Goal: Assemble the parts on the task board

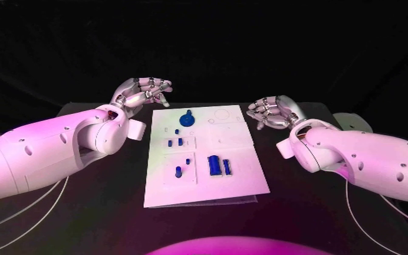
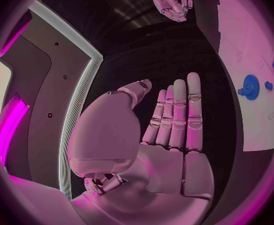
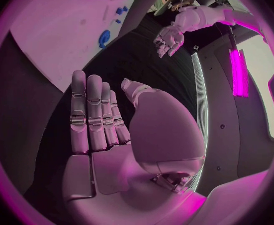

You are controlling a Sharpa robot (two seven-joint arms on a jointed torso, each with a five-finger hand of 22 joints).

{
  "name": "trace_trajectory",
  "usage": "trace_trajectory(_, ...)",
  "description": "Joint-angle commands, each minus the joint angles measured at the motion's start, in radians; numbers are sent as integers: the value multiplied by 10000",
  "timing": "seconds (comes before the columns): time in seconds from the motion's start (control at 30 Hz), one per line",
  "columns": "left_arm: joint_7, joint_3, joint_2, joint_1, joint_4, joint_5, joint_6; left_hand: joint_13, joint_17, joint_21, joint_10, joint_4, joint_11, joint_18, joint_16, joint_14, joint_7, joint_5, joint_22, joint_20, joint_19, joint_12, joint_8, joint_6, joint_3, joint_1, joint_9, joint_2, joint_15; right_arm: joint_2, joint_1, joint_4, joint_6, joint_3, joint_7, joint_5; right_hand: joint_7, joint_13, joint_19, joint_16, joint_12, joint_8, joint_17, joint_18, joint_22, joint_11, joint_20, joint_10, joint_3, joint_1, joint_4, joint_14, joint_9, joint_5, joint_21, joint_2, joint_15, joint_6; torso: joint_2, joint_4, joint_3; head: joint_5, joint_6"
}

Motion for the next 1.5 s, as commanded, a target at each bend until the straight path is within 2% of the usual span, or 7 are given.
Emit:
trace_trajectory(0.03,825,18,316,-98,-462,1236,-483,-401,-814,-1650,-160,194,181,-20,-1929,-572,-83,-27,-1073,392,-615,-439,-107,-242,-172,220,-115,37,344,368,132,-670,1605,31,1094,3037,98,-1424,-773,-1604,-951,-268,-817,40,-1128,275,337,-75,167,123,78,-1120,-282,-49,-1173,-4,409,-161,-233,30,-63,40,172)
trace_trajectory(0.4,1236,35,1066,-355,-1249,1811,-675,-803,-2042,-5287,-772,480,448,-267,-5887,-1714,-174,-6,-3640,1246,-1825,-1993,-641,-679,-889,648,-645,232,1094,1282,261,-2100,2483,80,1526,4065,274,-5442,-1387,-4589,-2463,-1101,-2955,132,-4777,595,969,468,86,231,-310,-1294,-1156,-53,-1983,229,902,276,-416,119,-3,111,257)
trace_trajectory(0.43,766,22,1012,-345,-1208,1414,-469,-1430,-3603,-6073,-9750,-1136,-1402,-1781,-8811,-9046,-1959,-2089,-4796,-1665,-9483,-3178,-2767,-8551,-4781,-3524,-3004,1946,-775,1241,260,-2033,1803,75,1015,3485,-1735,-7496,-11031,-6734,-3668,-3274,-6957,-1703,-9558,-998,-1369,-2616,-4475,-3836,-2221,-11081,-5127,-1258,-2608,1759,-347,-8130,-347,104,-43,79,235)
trace_trajectory(0.5,765,26,1011,-352,-1184,1410,-509,-1430,-3603,-6073,-9750,-1136,-1402,-1781,-8811,-9046,-1959,-2089,-4796,-1665,-9483,-3178,-2767,-8551,-4781,-3772,-3004,1946,-775,1236,247,-2000,1763,90,1039,3504,-1735,-7496,-11031,-6734,-3668,-3274,-6957,-1703,-9558,-998,-1369,-9696,-4475,-4090,-2221,-11081,-5127,-1258,-2608,1759,-347,-8130,-345,108,-38,78,255)
trace_trajectory(0.7,758,101,984,-465,-759,1353,-1193,-1430,-3603,-6073,-9750,-1136,-1402,-1781,-8811,-9046,-1959,-2089,-4796,-1665,-9483,-3178,-2767,-8551,-4781,-5841,-3004,1946,-775,1142,15,-1420,1078,349,1452,3828,-1735,-7496,-11031,-6734,-3668,-3274,-6957,-1703,-9558,-998,-1369,-9696,-4475,-6146,-2221,-11081,-5127,-1258,-2608,1759,-347,-8130,-316,179,47,60,598)
trace_trajectory(0.73,756,121,977,-495,-647,1338,-1373,-1430,-3603,-6073,-9750,-1136,-1402,-1781,-8811,-9046,-1959,-2089,-4796,-1665,-9483,-3178,-2767,-8551,-4781,-13035,-3004,1946,-775,1118,-45,-1268,899,417,1561,3913,-1735,-7496,-11031,-6734,-3668,-3274,-6957,-1703,-9558,-998,-1369,-9696,-4475,-13236,-2221,-11081,-5127,-1258,-2608,1759,-347,-8130,-309,198,69,56,687)
trace_trajectory(1.5,712,539,828,-1126,1719,1018,-5184,-1430,-3603,-6073,-9750,-1136,-1402,-1781,-8811,-9046,-1959,-2089,-4796,-1665,-9483,-3178,-2767,-8551,-4781,-13035,-3004,1946,-775,770,-910,900,-1661,1384,3105,5125,-1735,-7496,-11031,-6734,-3668,-3274,-6957,-1703,-9558,-998,-1369,-9696,-4475,-13236,-2221,-11081,-5127,-1258,-2608,1759,-347,-8130,-212,438,355,-2,1835)
